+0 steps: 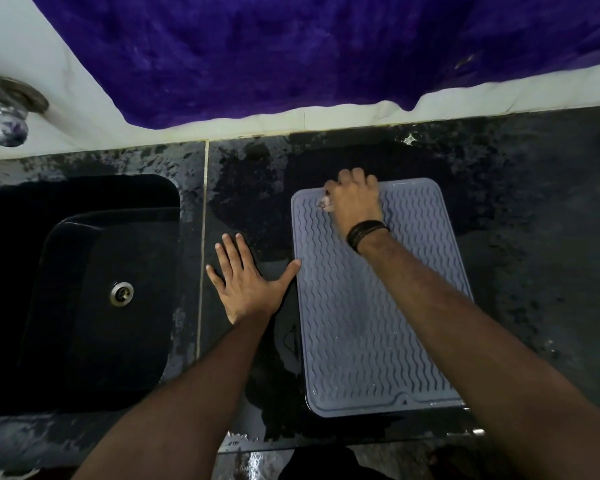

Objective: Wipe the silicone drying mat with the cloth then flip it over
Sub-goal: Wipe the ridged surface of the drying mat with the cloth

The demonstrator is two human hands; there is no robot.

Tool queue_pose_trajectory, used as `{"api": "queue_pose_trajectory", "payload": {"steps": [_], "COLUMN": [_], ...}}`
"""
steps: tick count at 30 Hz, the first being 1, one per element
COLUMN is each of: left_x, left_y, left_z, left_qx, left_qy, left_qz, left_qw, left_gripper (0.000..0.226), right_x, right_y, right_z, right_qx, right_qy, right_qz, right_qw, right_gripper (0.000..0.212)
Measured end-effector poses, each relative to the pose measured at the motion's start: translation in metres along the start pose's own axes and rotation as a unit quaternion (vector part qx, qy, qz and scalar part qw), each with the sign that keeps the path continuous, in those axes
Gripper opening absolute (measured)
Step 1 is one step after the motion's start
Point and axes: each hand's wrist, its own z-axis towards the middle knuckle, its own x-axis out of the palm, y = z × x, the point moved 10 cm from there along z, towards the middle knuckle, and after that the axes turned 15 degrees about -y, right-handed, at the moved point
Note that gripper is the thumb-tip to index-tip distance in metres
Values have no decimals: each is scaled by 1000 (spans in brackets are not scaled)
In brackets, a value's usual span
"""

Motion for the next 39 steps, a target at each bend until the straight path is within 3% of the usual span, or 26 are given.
{"api": "queue_pose_trajectory", "payload": {"steps": [7,11,14,18,23,26,29,34,39], "left_x": [-3,-4,-2,-1,0,2,1,-4,7], "left_y": [-2,-2,-2,-2,-1,-1,-2,-31,-57], "left_z": [-1,-1,-1,0,1,1,0,-10,-24], "left_qx": [-1,1,3,9,6,5,11,186,351], "left_qy": [6,6,10,-1,-14,-12,-13,-24,42], "left_qz": [-3,-4,5,3,-9,-13,-22,-44,-78], "left_qw": [1000,1000,1000,1000,1000,1000,1000,981,932], "left_gripper": [136,135,134,133,132,133,128,92,61], "right_x": [8,0,-8,-16,-18,-1,16,21,22], "right_y": [-66,-27,30,79,47,21,19,20,23], "right_z": [-7,-4,-11,-24,-20,-25,-36,-36,-37], "right_qx": [70,67,23,-42,14,59,42,47,34], "right_qy": [19,3,-6,-19,-44,2,35,27,22], "right_qz": [-25,0,36,88,89,111,157,180,162], "right_qw": [997,998,999,995,995,992,986,982,986], "right_gripper": [56,51,43,47,48,57,65,62,58]}}
